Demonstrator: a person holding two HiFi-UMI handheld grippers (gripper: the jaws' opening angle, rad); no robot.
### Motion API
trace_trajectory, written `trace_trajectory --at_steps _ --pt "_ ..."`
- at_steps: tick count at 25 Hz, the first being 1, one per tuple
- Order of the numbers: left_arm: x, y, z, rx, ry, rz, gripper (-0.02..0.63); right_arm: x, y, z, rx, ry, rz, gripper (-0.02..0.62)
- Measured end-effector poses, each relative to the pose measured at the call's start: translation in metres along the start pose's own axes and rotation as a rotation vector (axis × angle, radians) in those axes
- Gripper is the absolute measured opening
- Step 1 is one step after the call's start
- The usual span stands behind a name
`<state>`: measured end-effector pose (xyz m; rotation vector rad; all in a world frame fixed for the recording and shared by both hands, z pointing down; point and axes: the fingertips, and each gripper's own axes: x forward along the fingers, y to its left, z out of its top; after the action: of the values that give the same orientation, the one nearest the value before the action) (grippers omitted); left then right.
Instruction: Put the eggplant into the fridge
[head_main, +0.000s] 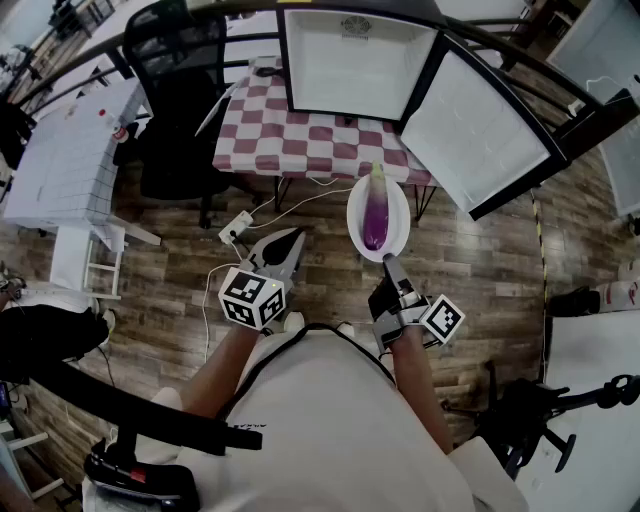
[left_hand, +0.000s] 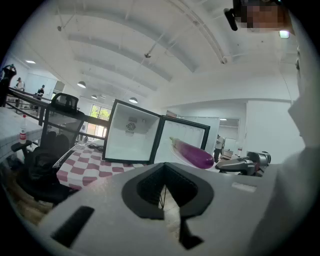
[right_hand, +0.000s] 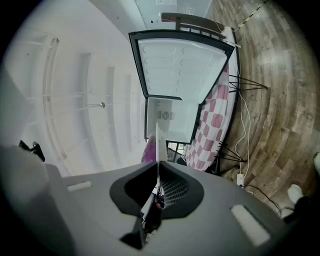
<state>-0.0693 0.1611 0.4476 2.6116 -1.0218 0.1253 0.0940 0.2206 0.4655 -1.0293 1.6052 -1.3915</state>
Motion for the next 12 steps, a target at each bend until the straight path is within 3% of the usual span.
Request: trace_trajectory --at_steps 12 --pt "-0.003 -0.022 -0.01 -0.004 0.002 0.01 0.003 -0.02 0.001 0.002 0.007 0.018 0.009 0.029"
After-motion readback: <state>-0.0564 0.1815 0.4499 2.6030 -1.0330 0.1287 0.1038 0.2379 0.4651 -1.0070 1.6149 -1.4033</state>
